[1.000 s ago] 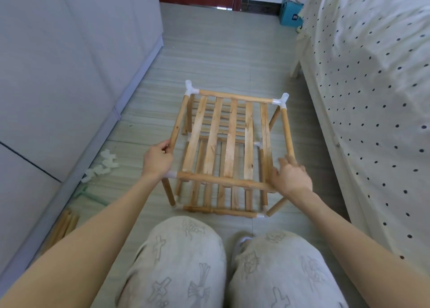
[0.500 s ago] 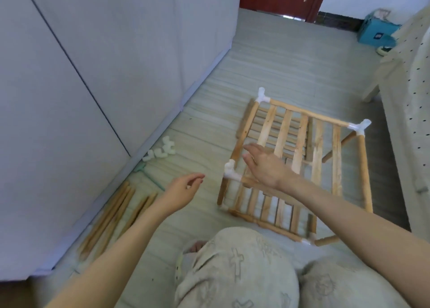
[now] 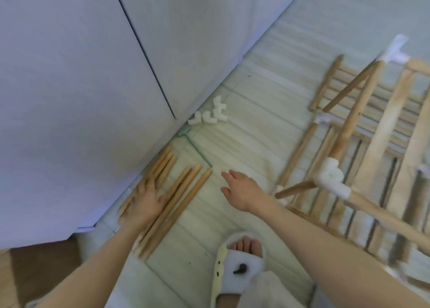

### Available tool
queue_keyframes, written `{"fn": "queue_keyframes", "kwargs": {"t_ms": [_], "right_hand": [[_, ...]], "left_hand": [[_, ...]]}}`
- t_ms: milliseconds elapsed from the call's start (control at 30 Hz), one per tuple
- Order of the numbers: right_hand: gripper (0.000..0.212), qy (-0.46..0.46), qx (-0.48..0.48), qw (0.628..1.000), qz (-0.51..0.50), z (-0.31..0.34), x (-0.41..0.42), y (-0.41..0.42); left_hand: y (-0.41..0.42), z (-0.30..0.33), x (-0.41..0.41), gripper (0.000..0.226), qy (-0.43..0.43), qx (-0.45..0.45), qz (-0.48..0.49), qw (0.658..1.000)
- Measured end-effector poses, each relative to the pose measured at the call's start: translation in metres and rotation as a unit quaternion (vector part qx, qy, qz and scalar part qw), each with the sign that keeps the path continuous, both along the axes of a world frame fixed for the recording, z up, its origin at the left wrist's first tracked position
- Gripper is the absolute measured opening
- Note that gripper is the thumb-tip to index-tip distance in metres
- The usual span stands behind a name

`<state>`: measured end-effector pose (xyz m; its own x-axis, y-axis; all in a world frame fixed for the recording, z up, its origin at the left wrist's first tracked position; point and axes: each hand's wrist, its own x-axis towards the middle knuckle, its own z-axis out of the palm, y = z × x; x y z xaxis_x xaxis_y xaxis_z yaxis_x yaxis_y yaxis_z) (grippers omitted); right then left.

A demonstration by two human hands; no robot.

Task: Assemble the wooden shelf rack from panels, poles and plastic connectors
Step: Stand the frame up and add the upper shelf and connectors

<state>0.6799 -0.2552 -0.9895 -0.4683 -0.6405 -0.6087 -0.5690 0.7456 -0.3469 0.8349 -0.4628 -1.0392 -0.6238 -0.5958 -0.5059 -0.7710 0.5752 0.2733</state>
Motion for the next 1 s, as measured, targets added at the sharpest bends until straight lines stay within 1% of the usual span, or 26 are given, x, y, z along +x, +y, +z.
{"fn": "queue_keyframes", "kwargs": {"t_ms": [100, 200, 333, 500, 600, 667, 767, 900, 1000], "right_hand": [[0.056, -0.045, 0.053, 0.998, 0.003, -0.04, 0.011, 0.011], [0.058, -0.059, 0.082, 0.995, 0.013, -0.064, 0.015, 0.025], [0.06, -0.059, 0.091, 0.994, 0.029, -0.076, 0.018, 0.034], [0.06, -0.081, 0.087, 0.993, 0.022, -0.078, 0.014, 0.033], [0.06, -0.093, 0.089, 0.991, 0.021, -0.077, 0.012, 0.033], [0.06, -0.098, 0.087, 0.991, 0.022, -0.076, 0.011, 0.034], [0.059, -0.104, 0.081, 0.991, 0.023, -0.076, 0.01, 0.035], [0.058, -0.114, 0.073, 0.991, 0.015, -0.075, 0.008, 0.037], [0.056, -0.13, 0.075, 0.989, 0.006, -0.072, 0.01, 0.038]], "left_hand": [[-0.018, -0.016, -0.003, 0.085, -0.053, -0.007, -0.016, 0.998], [-0.024, -0.028, -0.009, 0.094, -0.086, -0.012, -0.024, 0.996], [-0.029, -0.031, -0.016, 0.098, -0.083, -0.055, -0.029, 0.995], [-0.03, -0.032, -0.02, 0.109, -0.088, -0.013, -0.036, 0.995], [-0.022, -0.033, -0.021, 0.104, -0.069, -0.013, -0.055, 0.996], [-0.017, -0.034, -0.024, 0.102, -0.073, -0.023, -0.07, 0.995], [-0.014, -0.033, -0.03, 0.099, -0.084, -0.019, -0.04, 0.995], [-0.013, -0.03, -0.039, 0.067, -0.094, -0.057, -0.04, 0.993], [-0.012, -0.028, -0.041, 0.057, -0.1, -0.06, -0.054, 0.992]]}}
